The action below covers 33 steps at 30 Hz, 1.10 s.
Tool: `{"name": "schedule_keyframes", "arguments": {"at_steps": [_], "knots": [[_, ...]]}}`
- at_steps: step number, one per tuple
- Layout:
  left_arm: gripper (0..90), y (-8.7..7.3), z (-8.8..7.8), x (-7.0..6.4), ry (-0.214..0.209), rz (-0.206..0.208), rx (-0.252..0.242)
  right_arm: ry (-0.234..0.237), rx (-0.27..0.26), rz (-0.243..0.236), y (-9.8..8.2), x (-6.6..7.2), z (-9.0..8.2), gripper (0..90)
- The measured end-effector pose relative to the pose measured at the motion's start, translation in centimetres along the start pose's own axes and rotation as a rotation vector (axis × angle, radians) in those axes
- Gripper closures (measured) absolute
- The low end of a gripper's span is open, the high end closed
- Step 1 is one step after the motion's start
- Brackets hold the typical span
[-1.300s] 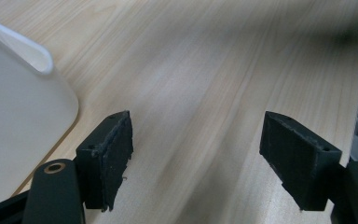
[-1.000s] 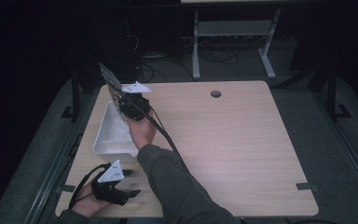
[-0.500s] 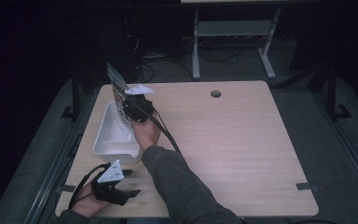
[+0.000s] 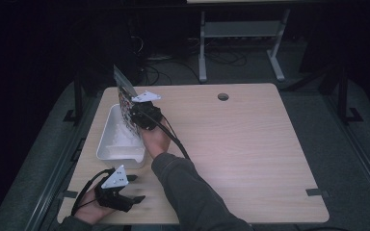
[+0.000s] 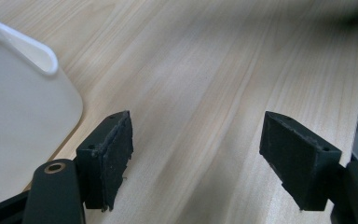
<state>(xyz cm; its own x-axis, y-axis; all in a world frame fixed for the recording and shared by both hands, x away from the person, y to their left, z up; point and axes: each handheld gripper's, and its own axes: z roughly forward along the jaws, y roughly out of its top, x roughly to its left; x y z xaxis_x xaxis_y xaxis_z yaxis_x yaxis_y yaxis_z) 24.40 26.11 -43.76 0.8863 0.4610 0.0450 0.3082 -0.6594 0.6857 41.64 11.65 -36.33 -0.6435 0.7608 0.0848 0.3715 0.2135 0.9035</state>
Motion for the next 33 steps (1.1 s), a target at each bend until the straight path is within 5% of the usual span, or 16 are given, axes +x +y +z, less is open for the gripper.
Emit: {"name": "schedule_keyframes", "arguments": {"at_steps": [11, 22, 33], "knots": [[25.0, 0.0, 0.1, 0.0, 0.003, -0.002, 0.001, 0.007, 0.008, 0.041, -0.2, -0.8, -0.1, 70.3], [25.0, 0.0, 0.1, 0.0, 0.004, 0.002, 0.005, 0.104, 0.013, 0.11, -0.4, -2.0, -0.1, 47.4], [24.9, 0.0, 0.2, 0.0, 0.001, 0.004, 0.008, 0.19, 0.018, 0.17, -1.0, -3.1, -0.7, 40.0]]}}
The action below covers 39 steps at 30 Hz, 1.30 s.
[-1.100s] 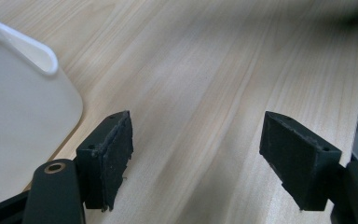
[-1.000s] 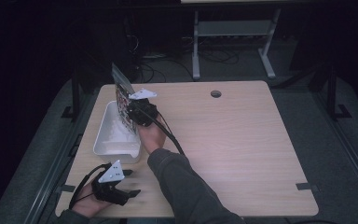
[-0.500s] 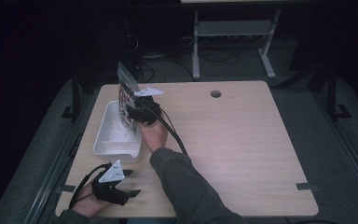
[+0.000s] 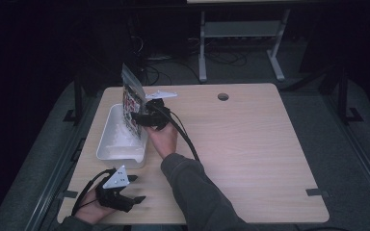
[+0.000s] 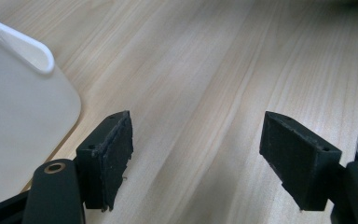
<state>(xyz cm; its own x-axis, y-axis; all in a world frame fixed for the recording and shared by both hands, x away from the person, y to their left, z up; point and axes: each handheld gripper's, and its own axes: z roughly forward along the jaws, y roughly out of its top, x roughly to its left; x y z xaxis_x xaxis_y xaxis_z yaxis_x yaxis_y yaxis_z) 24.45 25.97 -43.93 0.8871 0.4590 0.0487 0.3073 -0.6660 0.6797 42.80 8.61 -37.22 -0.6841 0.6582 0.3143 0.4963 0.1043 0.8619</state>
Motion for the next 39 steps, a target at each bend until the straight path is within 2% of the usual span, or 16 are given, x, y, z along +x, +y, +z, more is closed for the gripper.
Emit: {"name": "schedule_keyframes", "arguments": {"at_steps": [7, 22, 27, 39], "knots": [[24.9, 0.0, 0.0, 0.0, -0.003, 0.001, -0.003, 0.03, 0.001, 0.001, -0.1, -0.2, -1.0, 38.6], [24.6, 0.0, 0.4, -0.1, -0.006, 0.019, 0.017, 0.061, 0.011, -0.039, -0.2, -0.9, -3.9, 34.6], [24.4, 0.0, 0.4, -0.2, -0.008, 0.018, 0.013, 0.099, 0.016, -0.04, -0.6, -1.5, -5.1, 32.4], [24.0, 0.0, 0.7, -0.3, -0.02, 0.019, 0.017, 0.112, 0.037, -0.051, -1.7, -2.8, -8.0, 30.7]]}}
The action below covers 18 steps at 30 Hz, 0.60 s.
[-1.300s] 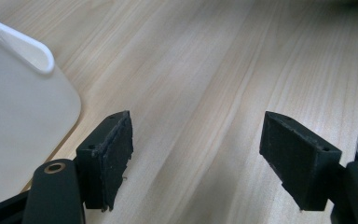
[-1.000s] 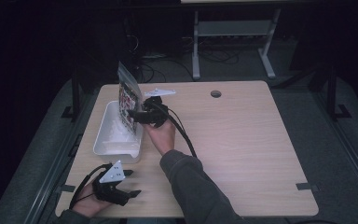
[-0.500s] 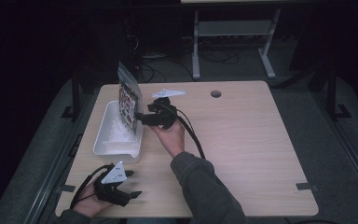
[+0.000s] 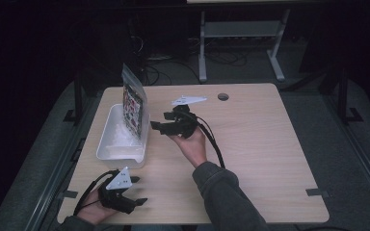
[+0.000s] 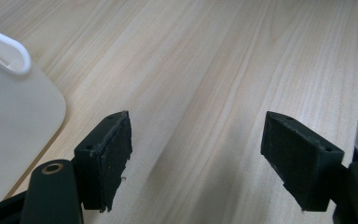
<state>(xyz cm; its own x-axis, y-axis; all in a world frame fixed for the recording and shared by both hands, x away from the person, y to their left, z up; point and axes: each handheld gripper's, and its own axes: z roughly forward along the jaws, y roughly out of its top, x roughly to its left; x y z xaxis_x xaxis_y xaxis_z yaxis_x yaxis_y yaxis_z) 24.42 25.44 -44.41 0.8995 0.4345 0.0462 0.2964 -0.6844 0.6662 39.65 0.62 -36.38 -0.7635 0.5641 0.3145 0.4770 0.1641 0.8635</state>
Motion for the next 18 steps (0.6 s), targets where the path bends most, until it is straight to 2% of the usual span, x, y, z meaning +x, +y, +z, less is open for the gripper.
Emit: {"name": "schedule_keyframes", "arguments": {"at_steps": [4, 14, 18], "knots": [[23.9, 0.0, 0.0, 0.0, 0.0, -0.002, -0.001, 0.009, 0.009, 0.003, -0.5, -0.3, -1.3, 30.5], [23.7, 0.0, 0.0, 0.1, 0.004, -0.002, -0.006, -0.003, 0.021, 0.005, -2.4, -1.4, -4.7, 30.8], [23.6, 0.0, 0.0, 0.1, 0.003, -0.006, -0.009, 0.004, 0.02, 0.025, -3.0, -1.8, -5.8, 30.5]]}}
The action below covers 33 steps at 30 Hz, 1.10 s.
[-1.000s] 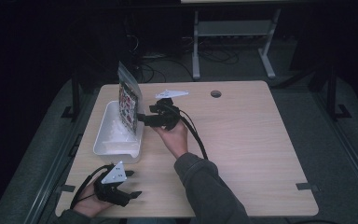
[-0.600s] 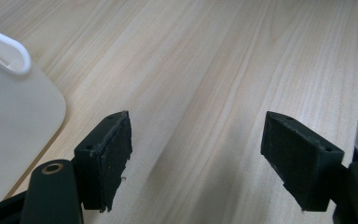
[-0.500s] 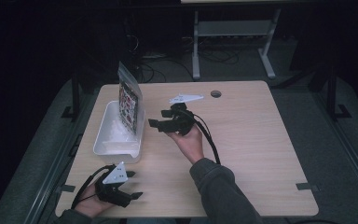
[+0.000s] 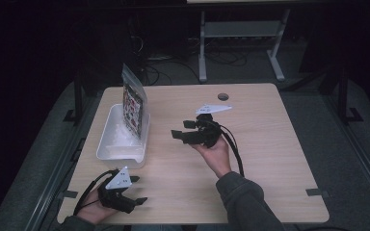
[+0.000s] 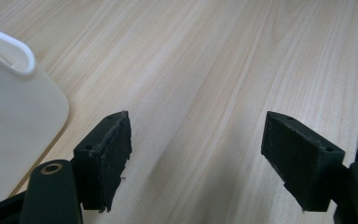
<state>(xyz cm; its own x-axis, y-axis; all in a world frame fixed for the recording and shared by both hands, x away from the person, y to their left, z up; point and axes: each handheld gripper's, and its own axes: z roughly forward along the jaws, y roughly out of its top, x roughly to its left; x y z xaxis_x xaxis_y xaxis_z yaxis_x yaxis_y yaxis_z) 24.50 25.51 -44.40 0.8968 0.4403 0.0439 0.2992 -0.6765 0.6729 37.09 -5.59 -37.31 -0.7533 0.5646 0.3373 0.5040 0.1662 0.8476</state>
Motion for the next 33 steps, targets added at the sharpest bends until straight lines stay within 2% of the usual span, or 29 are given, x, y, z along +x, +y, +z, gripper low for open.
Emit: {"name": "schedule_keyframes", "arguments": {"at_steps": [6, 14, 19, 33], "knots": [[23.6, 0.0, 0.1, 0.0, -0.004, -0.003, 0.0, -0.002, -0.001, 0.016, -1.3, -0.6, -2.0, 30.0], [23.4, 0.0, 0.0, 0.1, -0.013, -0.01, -0.006, -0.001, 0.025, 0.006, -2.5, -0.7, -3.4, 28.9], [23.3, 0.0, 0.1, 0.1, -0.015, -0.014, -0.007, 0.0, 0.045, 0.008, -4.0, -0.9, -4.8, 28.3], [23.3, 0.0, 0.2, 0.1, -0.021, -0.019, -0.006, -0.006, 0.045, 0.038, -7.2, -1.4, -7.4, 27.5]]}}
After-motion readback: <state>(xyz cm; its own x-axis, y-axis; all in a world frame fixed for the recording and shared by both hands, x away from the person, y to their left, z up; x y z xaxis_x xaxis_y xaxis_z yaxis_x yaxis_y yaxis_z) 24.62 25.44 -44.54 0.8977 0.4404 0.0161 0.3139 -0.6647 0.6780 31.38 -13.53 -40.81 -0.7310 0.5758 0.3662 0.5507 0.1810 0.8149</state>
